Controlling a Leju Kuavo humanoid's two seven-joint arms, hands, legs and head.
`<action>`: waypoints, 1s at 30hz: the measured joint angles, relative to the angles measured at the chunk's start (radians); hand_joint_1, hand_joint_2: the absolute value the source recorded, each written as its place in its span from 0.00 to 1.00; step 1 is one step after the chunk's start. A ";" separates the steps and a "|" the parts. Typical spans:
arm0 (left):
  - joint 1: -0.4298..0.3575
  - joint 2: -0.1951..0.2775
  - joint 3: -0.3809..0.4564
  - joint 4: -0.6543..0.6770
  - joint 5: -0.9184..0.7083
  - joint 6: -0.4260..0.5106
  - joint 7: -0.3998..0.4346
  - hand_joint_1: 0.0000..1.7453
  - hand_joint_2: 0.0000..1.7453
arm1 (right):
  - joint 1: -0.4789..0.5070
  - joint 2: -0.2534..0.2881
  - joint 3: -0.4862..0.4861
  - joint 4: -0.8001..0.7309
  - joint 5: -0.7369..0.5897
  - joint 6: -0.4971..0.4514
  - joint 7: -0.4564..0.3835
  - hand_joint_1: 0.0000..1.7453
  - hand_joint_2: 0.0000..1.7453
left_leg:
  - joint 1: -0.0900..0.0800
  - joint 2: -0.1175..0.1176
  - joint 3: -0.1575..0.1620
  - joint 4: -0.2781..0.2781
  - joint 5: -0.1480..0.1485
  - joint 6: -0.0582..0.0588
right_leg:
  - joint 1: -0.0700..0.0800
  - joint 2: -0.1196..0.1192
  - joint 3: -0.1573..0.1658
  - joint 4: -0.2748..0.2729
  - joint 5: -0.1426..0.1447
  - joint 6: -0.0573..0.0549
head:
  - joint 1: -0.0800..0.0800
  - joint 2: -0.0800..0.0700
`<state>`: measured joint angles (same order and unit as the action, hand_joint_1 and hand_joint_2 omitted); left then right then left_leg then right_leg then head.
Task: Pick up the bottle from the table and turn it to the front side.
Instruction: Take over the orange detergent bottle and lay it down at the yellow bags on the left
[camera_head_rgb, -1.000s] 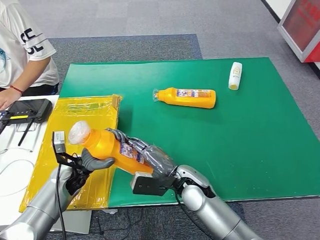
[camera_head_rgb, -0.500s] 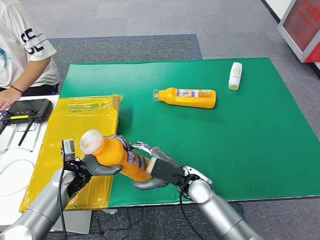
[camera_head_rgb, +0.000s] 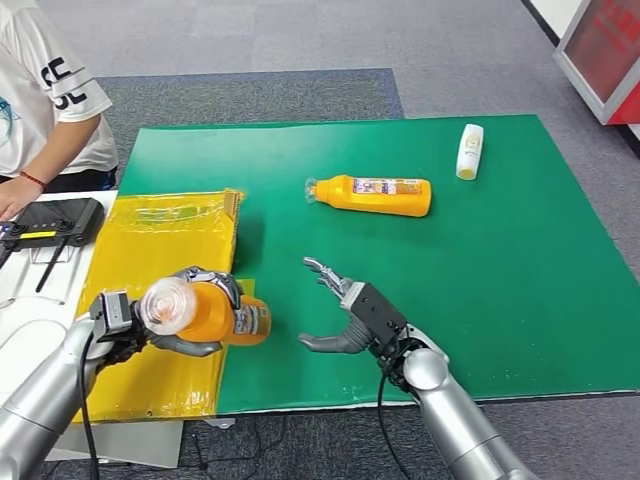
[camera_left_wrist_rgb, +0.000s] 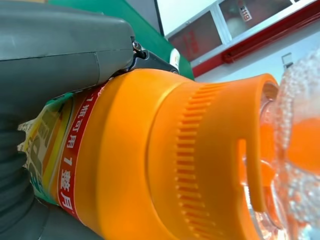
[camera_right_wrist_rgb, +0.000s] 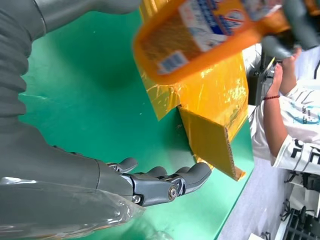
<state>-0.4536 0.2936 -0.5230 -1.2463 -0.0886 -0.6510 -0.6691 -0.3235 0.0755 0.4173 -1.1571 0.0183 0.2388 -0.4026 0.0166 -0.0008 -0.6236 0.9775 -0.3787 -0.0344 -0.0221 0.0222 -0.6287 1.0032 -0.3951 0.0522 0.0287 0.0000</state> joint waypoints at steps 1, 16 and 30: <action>-0.011 0.007 -0.003 -0.001 -0.002 0.004 0.009 1.00 1.00 | 0.000 0.000 -0.002 0.002 0.001 -0.001 0.000 0.00 1.00 | 0.000 0.000 0.000 0.000 0.000 0.000 | 0.000 0.000 0.000 0.000 0.000 0.000 | 0.000 0.000; -0.249 0.003 -0.170 0.093 -0.460 0.303 0.519 1.00 1.00 | 0.049 0.000 -0.060 -0.002 0.048 -0.037 0.017 0.00 1.00 | 0.000 0.000 0.000 0.000 0.000 0.000 | 0.000 0.000 0.000 0.000 0.000 0.000 | 0.000 0.000; -0.462 -0.127 -0.431 0.353 -0.442 0.018 0.429 1.00 1.00 | 0.032 0.029 -0.083 -0.002 0.079 -0.008 0.036 0.00 1.00 | 0.000 0.000 -0.002 0.001 0.001 0.000 | 0.000 0.000 -0.001 0.001 0.002 0.001 | 0.000 0.000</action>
<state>-0.9158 0.1667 -0.9541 -0.8928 -0.5310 -0.6325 -0.2405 -0.2912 0.1046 0.3344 -1.1591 0.0978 0.2310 -0.3665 0.0166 -0.0011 -0.6256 0.9782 -0.3780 -0.0343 -0.0222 0.0218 -0.6298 1.0039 -0.3934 0.0533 0.0288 0.0000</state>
